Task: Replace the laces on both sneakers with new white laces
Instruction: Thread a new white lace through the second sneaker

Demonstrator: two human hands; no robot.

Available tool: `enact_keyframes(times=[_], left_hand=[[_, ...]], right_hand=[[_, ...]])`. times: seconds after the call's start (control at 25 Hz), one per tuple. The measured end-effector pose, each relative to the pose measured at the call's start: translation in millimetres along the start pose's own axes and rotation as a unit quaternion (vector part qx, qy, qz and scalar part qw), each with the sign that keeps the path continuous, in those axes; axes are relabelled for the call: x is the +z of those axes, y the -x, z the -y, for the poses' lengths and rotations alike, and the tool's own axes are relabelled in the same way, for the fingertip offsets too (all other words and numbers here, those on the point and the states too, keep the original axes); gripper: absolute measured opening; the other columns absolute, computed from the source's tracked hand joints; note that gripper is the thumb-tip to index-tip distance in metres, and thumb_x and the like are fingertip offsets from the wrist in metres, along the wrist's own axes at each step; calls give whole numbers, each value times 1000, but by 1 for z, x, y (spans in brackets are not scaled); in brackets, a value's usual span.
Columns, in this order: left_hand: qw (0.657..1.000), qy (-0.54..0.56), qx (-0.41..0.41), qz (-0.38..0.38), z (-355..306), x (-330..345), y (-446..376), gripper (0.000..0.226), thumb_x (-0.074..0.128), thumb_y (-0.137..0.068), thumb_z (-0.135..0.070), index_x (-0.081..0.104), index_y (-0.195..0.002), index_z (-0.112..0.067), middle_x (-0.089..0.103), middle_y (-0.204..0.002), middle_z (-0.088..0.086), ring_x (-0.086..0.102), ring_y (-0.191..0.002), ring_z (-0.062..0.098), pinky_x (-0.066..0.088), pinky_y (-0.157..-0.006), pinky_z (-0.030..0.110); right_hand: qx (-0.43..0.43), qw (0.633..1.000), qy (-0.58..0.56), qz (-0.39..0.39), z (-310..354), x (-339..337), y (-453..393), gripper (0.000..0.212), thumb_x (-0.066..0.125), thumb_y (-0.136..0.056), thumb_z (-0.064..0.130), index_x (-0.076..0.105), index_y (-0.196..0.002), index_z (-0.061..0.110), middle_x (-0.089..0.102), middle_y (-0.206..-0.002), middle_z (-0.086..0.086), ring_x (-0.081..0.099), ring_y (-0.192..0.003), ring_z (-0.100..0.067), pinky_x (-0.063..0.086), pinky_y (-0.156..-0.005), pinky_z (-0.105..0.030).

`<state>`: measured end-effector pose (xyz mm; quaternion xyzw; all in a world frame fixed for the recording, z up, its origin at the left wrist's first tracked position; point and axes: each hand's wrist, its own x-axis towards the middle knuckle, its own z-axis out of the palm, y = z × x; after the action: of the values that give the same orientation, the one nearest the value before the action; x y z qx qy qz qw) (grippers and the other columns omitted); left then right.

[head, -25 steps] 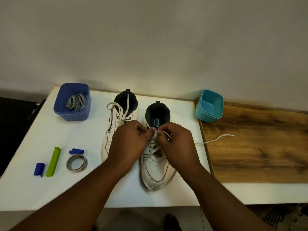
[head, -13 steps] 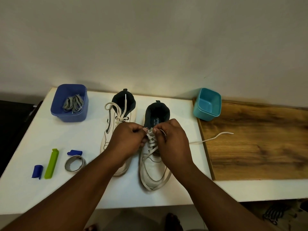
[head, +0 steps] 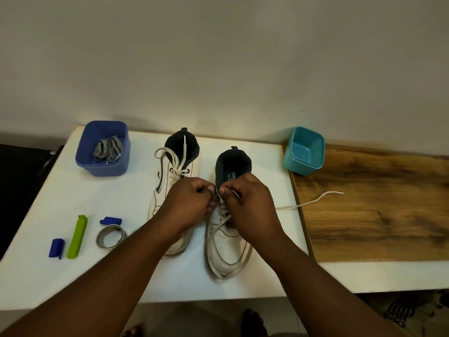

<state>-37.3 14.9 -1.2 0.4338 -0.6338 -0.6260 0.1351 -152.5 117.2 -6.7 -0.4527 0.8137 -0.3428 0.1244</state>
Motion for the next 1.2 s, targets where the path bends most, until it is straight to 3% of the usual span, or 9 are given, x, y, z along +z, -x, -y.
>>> enact_keyframes(times=[0.16,0.36,0.48,0.56,0.64,0.76,0.88,1.12,1.2], left_hand=[[980,-172,99,-2,4,-3,0,10,70,-92,-24,71,-83,-26,70,-70,-2,69,-70,17,57,-73,37],[949,-297,99,-38,-5,-7,6,16,53,-97,-26,58,-83,-19,64,-78,1,64,-77,21,52,-72,40],[993,94,5,-75,-27,-16,14,16,45,-102,-18,60,-97,-14,73,-93,3,74,-92,22,59,-89,45],[920,383,-51,-59,-42,-18,18,19,39,-104,-15,56,-97,-13,69,-86,2,75,-87,19,59,-86,38],[887,450,-57,-86,-46,-19,20,21,38,-105,-18,53,-89,-15,54,-67,-1,62,-62,12,56,-73,32],[987,4,90,-132,-34,-20,20,20,39,-108,-28,55,-100,-19,53,-68,-3,51,-59,9,46,-63,26],[919,-321,203,-106,-18,-21,17,21,47,-105,-38,60,-104,-22,62,-79,-6,59,-72,9,38,-61,20],[796,-602,-5,55,7,-30,16,32,54,-100,-35,64,-128,-21,63,-130,2,62,-117,22,46,-95,32],[758,-649,68,0,-3,-22,29,34,52,-100,-43,63,-125,-25,64,-126,0,61,-116,22,46,-94,35]], right_hand=[[-7,999,16,47,-1,-11,0,16,61,-102,25,77,-100,22,58,-97,2,58,-90,-10,52,-82,-33],[-13,996,70,59,-1,-14,2,29,58,-102,41,69,-126,29,57,-105,9,53,-92,-4,43,-76,-17],[-32,994,81,61,-1,-17,2,26,47,-106,39,70,-111,28,56,-100,7,54,-90,-9,48,-76,-31],[-34,994,80,69,-3,-16,4,25,49,-106,28,69,-120,25,57,-109,5,55,-99,-13,50,-83,-33],[-38,992,90,83,-5,-16,5,30,52,-103,21,65,-130,24,56,-119,4,55,-108,-16,51,-89,-33],[-41,989,108,91,-7,-14,5,37,54,-102,18,62,-138,22,57,-125,3,55,-113,-19,51,-93,-33],[-29,993,84,72,-4,-14,6,40,43,-104,25,61,-139,22,59,-127,3,57,-114,-16,51,-96,-31],[-26,990,121,69,-8,-21,6,36,47,-100,18,68,-129,19,56,-141,4,60,-118,-16,51,-97,-28],[-27,988,137,71,-9,-21,6,30,56,-98,10,70,-124,18,55,-141,3,61,-115,-16,49,-93,-24]])
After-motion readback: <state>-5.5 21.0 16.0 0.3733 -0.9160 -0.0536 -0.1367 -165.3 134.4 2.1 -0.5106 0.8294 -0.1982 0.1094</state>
